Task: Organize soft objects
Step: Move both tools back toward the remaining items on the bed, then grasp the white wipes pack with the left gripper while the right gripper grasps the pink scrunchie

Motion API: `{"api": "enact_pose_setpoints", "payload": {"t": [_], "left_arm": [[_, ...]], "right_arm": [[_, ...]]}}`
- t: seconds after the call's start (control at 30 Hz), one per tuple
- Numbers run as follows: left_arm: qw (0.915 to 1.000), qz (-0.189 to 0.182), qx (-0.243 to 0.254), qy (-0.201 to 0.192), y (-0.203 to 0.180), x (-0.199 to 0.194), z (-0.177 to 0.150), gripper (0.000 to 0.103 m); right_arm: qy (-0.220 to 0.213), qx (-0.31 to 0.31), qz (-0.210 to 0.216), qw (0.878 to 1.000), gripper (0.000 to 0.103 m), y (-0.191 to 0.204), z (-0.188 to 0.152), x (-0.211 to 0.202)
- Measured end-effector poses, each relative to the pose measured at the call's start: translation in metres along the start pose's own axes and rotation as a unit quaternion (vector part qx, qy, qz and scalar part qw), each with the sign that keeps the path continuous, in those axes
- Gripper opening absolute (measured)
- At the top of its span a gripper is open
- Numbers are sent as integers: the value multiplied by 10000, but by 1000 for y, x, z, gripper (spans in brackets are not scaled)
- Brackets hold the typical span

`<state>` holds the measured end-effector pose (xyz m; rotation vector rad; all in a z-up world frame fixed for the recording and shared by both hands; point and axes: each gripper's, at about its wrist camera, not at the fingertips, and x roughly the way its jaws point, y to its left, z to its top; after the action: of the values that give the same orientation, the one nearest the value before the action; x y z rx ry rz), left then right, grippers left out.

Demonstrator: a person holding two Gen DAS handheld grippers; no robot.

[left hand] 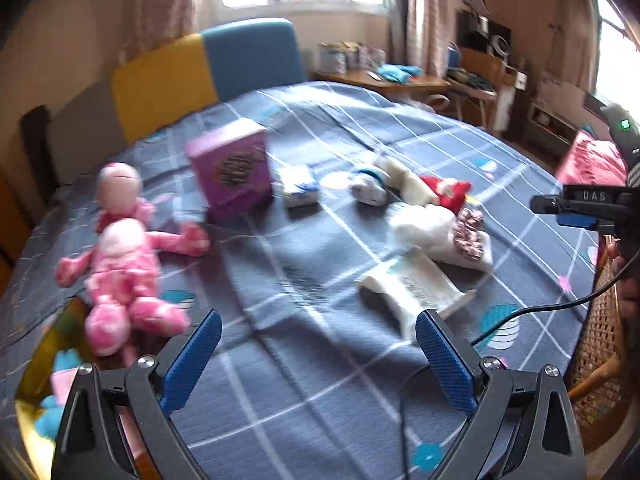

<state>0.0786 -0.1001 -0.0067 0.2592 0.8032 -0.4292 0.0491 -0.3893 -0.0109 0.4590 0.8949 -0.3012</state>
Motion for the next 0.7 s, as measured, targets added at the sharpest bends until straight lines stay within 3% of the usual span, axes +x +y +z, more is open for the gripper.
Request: {"api": "enact_pose_setpoints", "payload": {"t": [0.17,0.27,0.5,0.7], "left_arm": [[9977,-400,-235,495,-21,38,12,97],[9944,-588,-439,755,-32,60,19,96],[9859,-597,-850,1312,-51,109,31,96],[9839,-427,-1032,1396,-59,133,34,93]], "right_arm": [[285,362,397,9982,66,-13,-3,11],[246,453,523,9973,66,-15,-3,10],[278,453,660,9964,67,-14,-3,12],[275,556,758,9952,67,-19,-3,13]]}}
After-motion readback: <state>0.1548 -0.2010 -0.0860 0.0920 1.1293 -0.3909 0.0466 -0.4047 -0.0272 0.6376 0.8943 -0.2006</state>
